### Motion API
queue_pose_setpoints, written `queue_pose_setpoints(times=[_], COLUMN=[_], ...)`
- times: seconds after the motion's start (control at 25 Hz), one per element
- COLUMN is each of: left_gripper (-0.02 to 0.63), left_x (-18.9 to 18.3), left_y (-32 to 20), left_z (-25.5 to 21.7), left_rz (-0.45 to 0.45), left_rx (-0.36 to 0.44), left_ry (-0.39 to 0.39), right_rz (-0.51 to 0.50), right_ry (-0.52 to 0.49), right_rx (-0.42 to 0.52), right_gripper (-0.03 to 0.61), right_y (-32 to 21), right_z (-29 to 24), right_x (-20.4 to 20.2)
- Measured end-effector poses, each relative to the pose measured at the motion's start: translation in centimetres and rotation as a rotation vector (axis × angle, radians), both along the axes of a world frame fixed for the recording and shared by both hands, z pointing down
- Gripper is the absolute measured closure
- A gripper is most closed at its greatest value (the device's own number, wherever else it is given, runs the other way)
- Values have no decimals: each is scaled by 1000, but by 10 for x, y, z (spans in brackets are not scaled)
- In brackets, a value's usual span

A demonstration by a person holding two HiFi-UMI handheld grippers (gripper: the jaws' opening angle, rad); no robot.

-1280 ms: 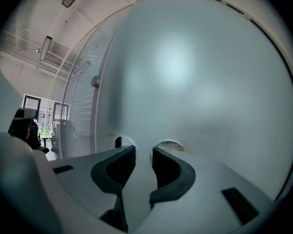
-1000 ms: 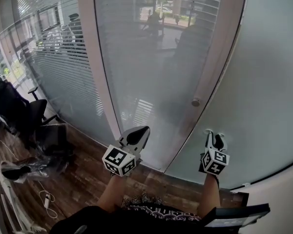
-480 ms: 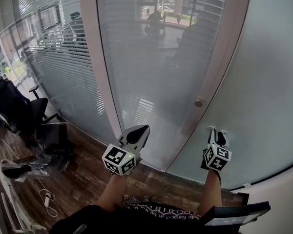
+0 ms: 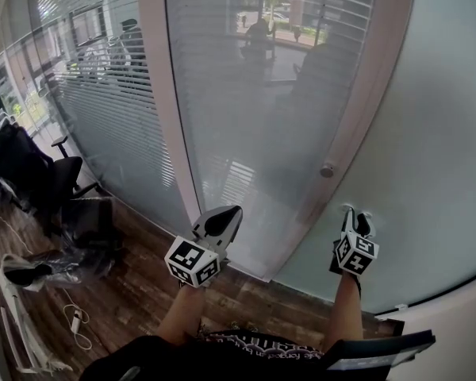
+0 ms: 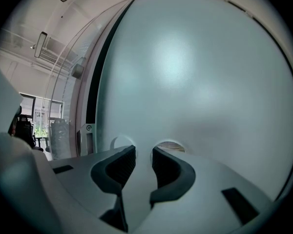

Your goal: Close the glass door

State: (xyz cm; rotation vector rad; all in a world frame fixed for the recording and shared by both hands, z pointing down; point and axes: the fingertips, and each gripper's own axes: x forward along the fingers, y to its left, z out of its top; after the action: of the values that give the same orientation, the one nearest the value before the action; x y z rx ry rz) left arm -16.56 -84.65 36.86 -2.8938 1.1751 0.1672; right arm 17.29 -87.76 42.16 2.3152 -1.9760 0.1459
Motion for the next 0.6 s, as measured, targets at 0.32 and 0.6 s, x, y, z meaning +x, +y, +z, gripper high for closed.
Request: queue_pose_setpoints(times=[0.32,0.6], left_gripper=[612,612], left_x=[-2,7], left_y=[0,3], left_z=[-2,-11], left_rz=[-10,12], left_rx=[-4,-9], left_ry=[5,30], right_rz=[-6,-47], right_ry=[2,14], right_rx=[-2,-35], right_gripper=[471,469], right_y=[-3,-3], right_z=[-3,-8], right_x=[0,-4])
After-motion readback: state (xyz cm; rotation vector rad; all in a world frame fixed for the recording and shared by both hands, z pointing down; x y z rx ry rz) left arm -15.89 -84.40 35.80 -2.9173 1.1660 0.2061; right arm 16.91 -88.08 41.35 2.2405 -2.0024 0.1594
